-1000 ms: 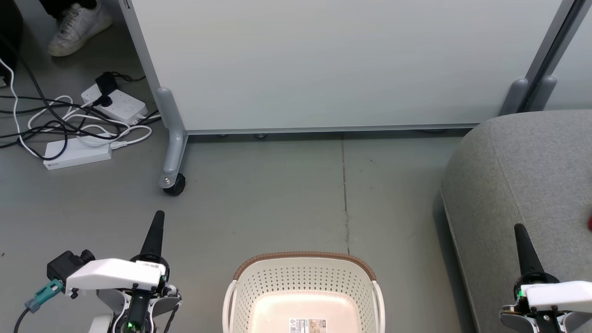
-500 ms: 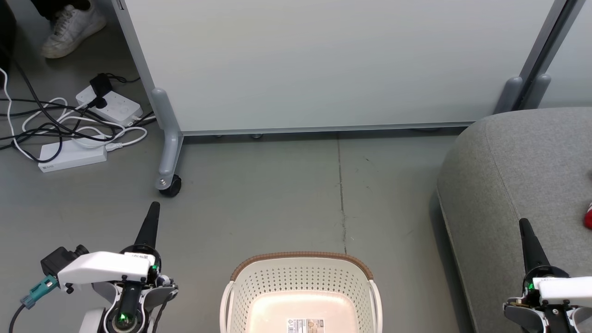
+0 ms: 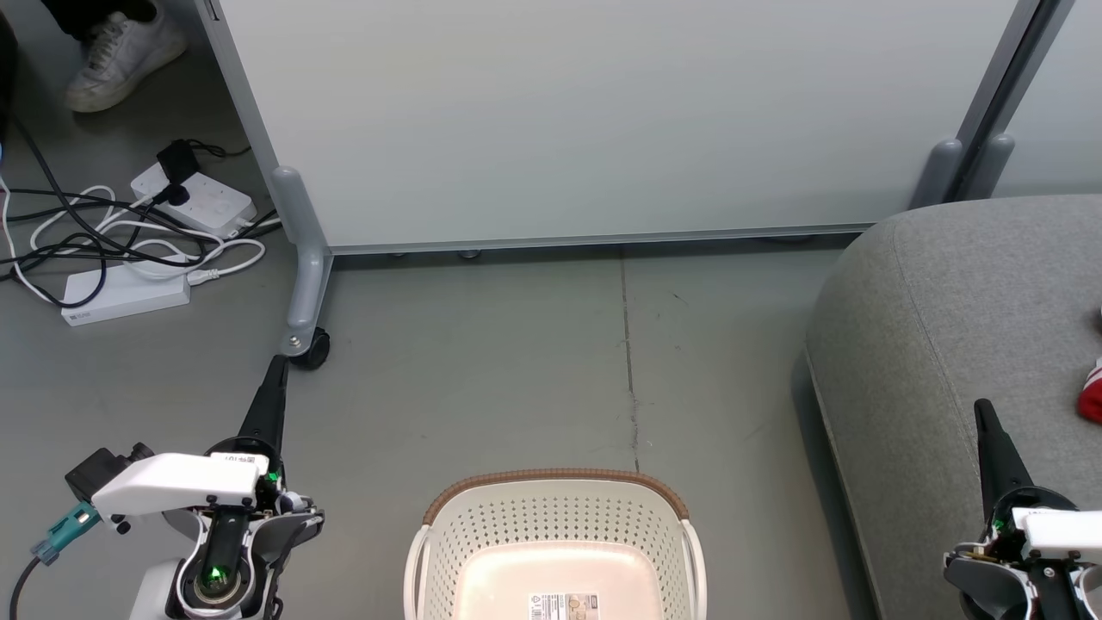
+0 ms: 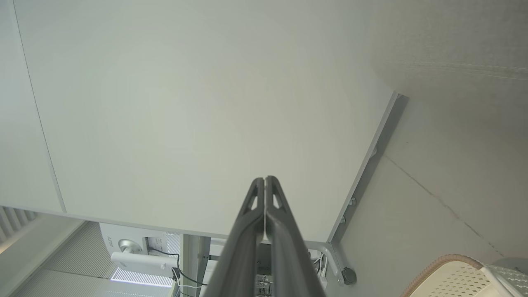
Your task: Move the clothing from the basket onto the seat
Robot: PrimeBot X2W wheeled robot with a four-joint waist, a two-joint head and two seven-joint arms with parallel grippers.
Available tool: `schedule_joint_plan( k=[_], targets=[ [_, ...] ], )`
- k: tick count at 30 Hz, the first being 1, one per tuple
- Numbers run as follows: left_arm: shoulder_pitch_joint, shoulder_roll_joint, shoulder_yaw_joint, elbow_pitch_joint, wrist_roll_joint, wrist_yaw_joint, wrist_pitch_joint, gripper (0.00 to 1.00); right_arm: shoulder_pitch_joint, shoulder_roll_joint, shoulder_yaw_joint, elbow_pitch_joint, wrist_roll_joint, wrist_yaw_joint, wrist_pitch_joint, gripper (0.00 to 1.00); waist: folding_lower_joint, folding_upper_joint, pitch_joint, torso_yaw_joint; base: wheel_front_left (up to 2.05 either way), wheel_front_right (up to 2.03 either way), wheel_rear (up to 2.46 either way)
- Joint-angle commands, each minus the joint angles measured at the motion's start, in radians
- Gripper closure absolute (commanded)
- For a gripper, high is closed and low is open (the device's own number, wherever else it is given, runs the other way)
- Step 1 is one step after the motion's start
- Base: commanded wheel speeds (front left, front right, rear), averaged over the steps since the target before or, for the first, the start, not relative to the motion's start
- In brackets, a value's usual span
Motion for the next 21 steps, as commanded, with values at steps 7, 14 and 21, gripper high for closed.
schedule_joint_plan(
  k=[7, 14, 21],
  targets=[
    [-0.034, 0.005, 0.017, 0.003, -0.059, -0.011, 0.021, 1.0, -0.019, -0.011, -0.012, 0.001, 0.067, 0.002, 0.017, 1.0, 0.0, 0.0, 0.0, -0.007, 0.0, 0.0, 0.0],
    [-0.047, 0.005, 0.026, 0.007, -0.099, -0.015, 0.036, 1.0, -0.027, -0.012, -0.019, 0.003, 0.116, 0.002, 0.028, 1.0, 0.0, 0.0, 0.001, -0.013, 0.0, 0.0, 0.0],
    [-0.054, 0.006, 0.035, 0.01, -0.141, -0.018, 0.05, 1.0, -0.032, -0.013, -0.026, 0.006, 0.165, 0.002, 0.038, 1.0, 0.0, 0.0, 0.001, -0.019, 0.0, 0.0, 0.0]
  ],
)
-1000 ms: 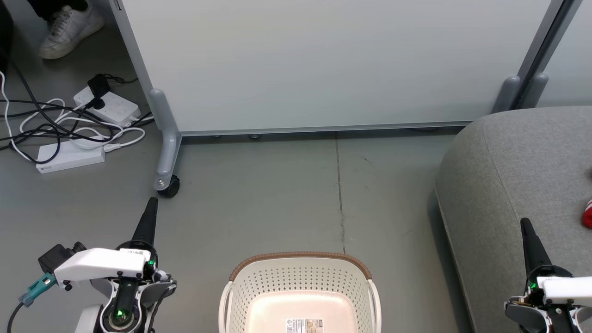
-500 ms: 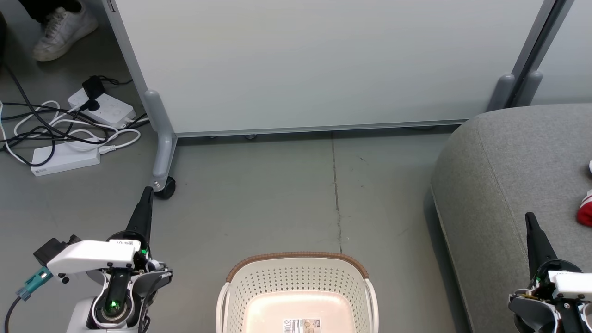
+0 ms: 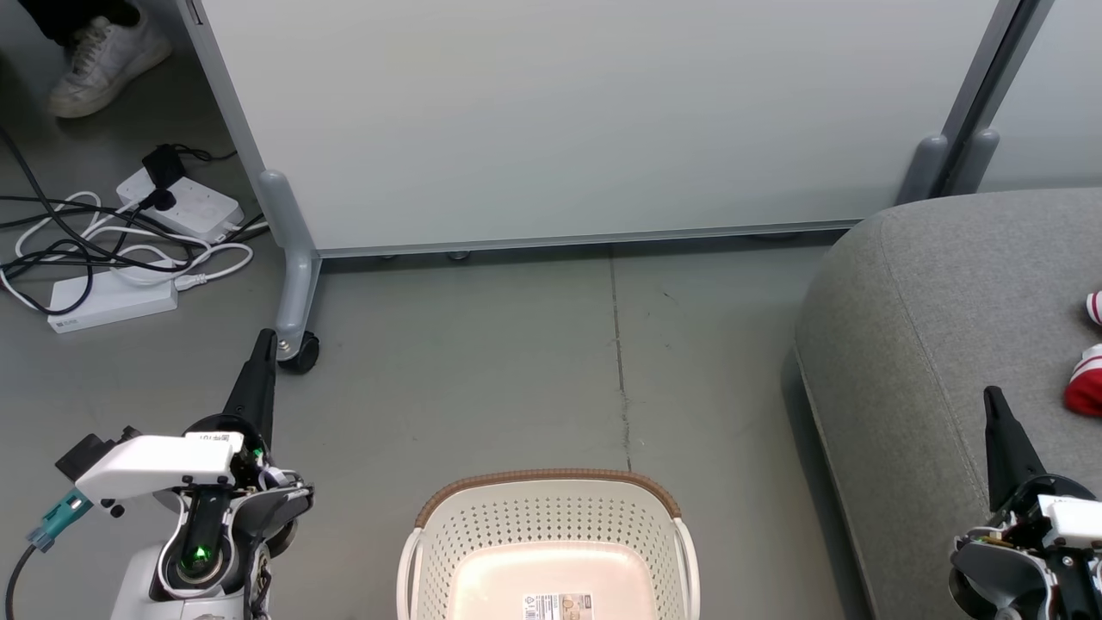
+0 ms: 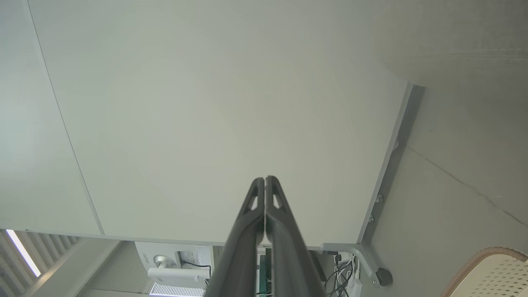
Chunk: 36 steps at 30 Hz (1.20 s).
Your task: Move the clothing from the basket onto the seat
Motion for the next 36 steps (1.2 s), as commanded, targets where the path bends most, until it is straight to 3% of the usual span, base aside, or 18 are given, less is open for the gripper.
schedule_joint_plan(
  k=[1, 36],
  targets=[
    [-0.016, 0.005, 0.009, 0.003, -0.022, -0.007, 0.009, 1.0, -0.011, -0.009, -0.007, 0.003, 0.026, 0.002, 0.007, 1.0, 0.0, -0.0001, 0.0, -0.002, 0.0, 0.0, 0.0],
    [-0.019, 0.005, 0.009, 0.003, -0.026, -0.006, 0.01, 1.0, -0.011, -0.01, -0.005, 0.003, 0.033, 0.002, 0.007, 1.0, 0.0, -0.0001, 0.0, -0.003, 0.0, 0.0, 0.0]
  ],
)
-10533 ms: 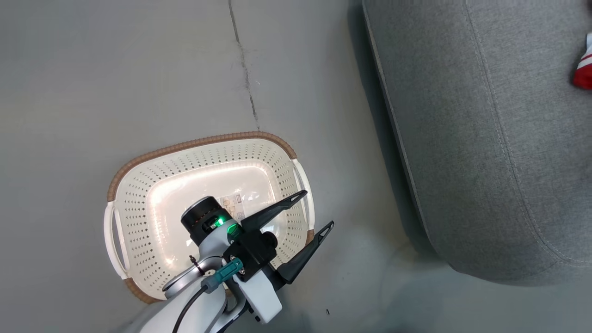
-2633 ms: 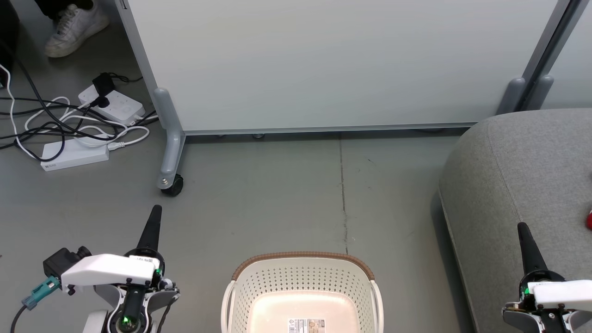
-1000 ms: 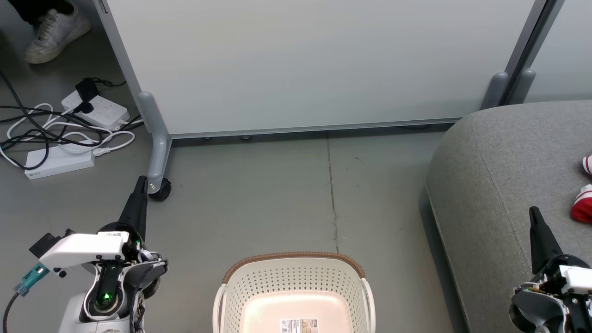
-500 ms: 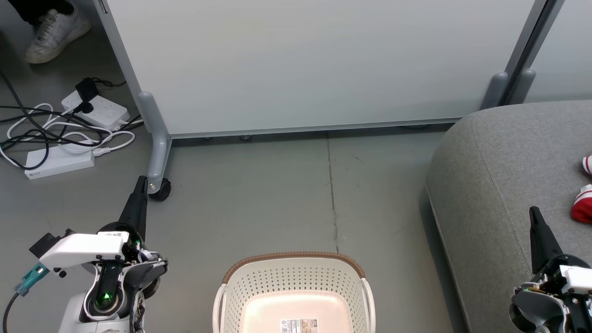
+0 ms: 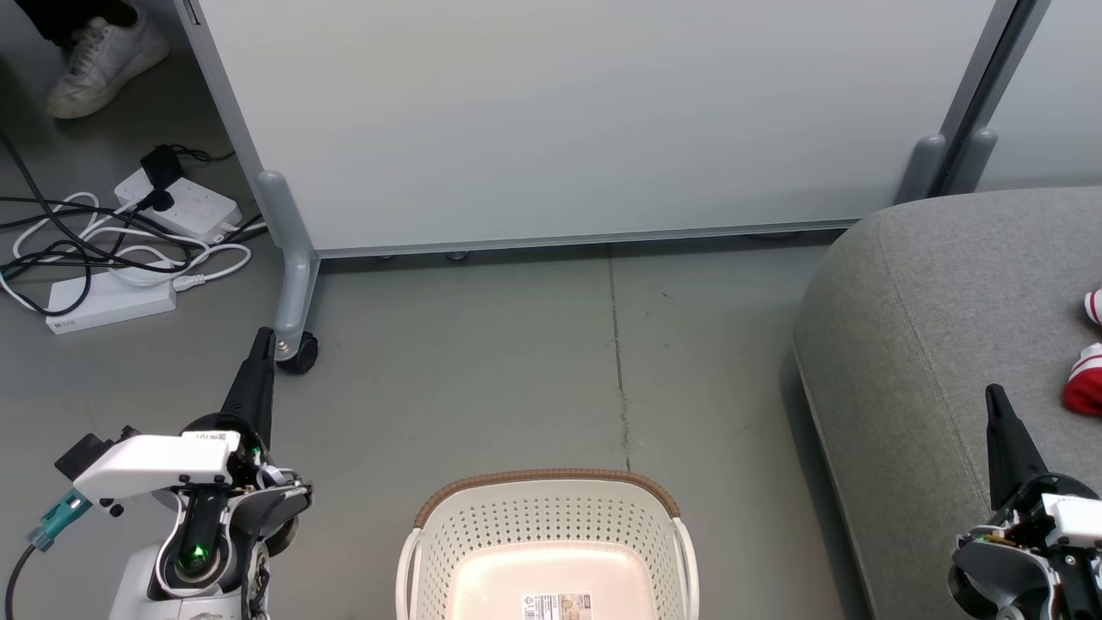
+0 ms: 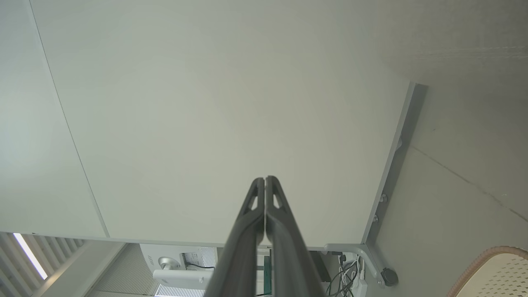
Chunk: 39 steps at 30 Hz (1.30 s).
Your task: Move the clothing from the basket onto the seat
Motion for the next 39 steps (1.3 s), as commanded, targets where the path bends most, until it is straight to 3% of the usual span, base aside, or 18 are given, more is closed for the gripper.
schedule_joint_plan(
  k=[1, 39],
  targets=[
    [-0.016, 0.005, 0.003, 0.001, -0.001, -0.004, 0.001, 1.0, -0.005, -0.008, -0.003, 0.003, 0.003, 0.002, 0.003, 1.0, 0.0, 0.0, 0.0, 0.0, 0.0, 0.0, 0.0],
    [-0.016, 0.005, 0.003, 0.0, -0.001, -0.004, 0.001, 1.0, -0.004, -0.01, 0.0, 0.002, 0.005, 0.003, 0.0, 1.0, 0.0, 0.0, 0.0, 0.0, 0.0, 0.0, 0.0]
  ],
)
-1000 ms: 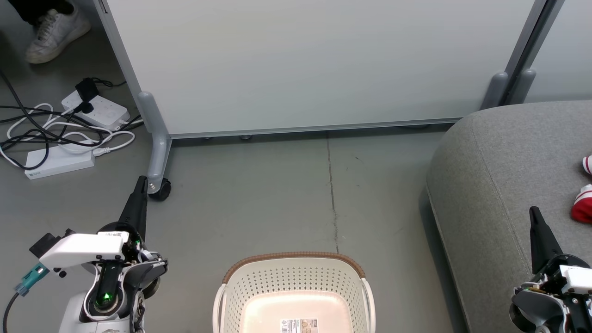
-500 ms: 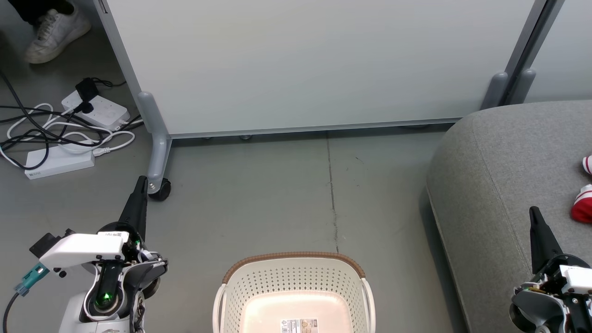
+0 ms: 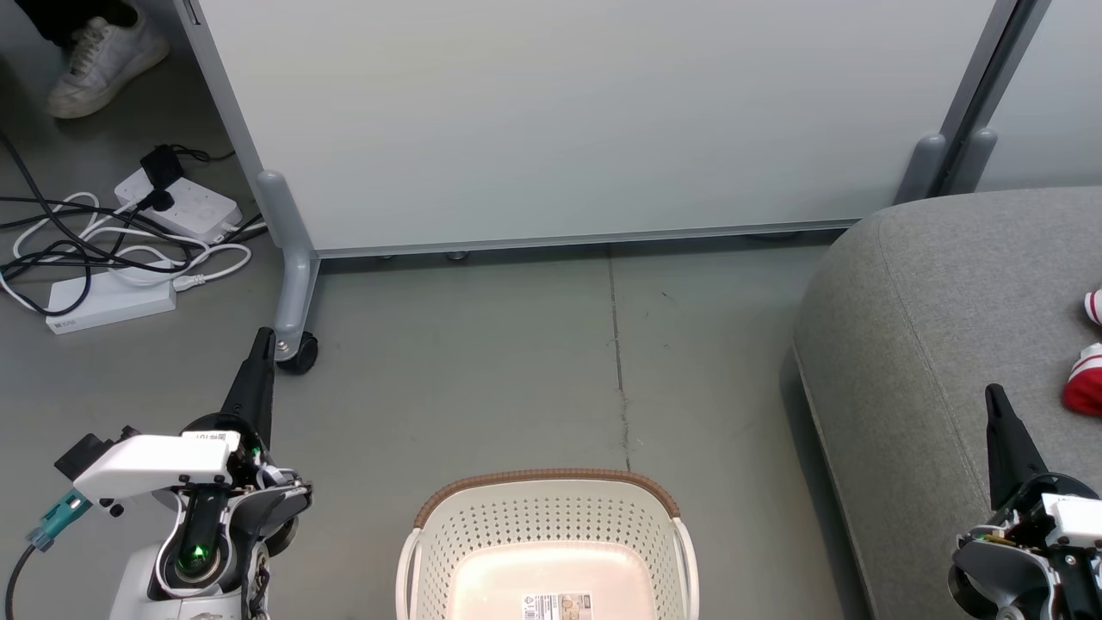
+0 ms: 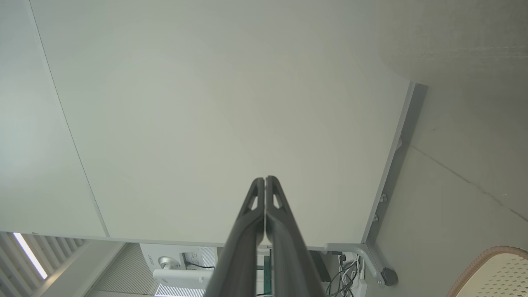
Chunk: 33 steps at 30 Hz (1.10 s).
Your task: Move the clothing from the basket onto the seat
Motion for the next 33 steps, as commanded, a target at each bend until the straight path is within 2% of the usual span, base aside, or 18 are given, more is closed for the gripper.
schedule_joint_plan(
  k=[1, 33],
  targets=[
    [-0.016, 0.005, 0.003, 0.0, -0.001, -0.004, 0.001, 1.0, -0.004, -0.008, -0.001, 0.002, 0.004, 0.003, 0.0, 1.0, 0.0, 0.0, 0.0, 0.0, 0.0, 0.0, 0.0],
    [-0.016, 0.005, 0.003, 0.0, -0.001, -0.004, 0.001, 1.0, -0.004, -0.01, 0.002, 0.002, 0.007, 0.003, -0.002, 1.0, 0.0, 0.0, 0.0, 0.0, 0.0, 0.0, 0.0]
  ],
)
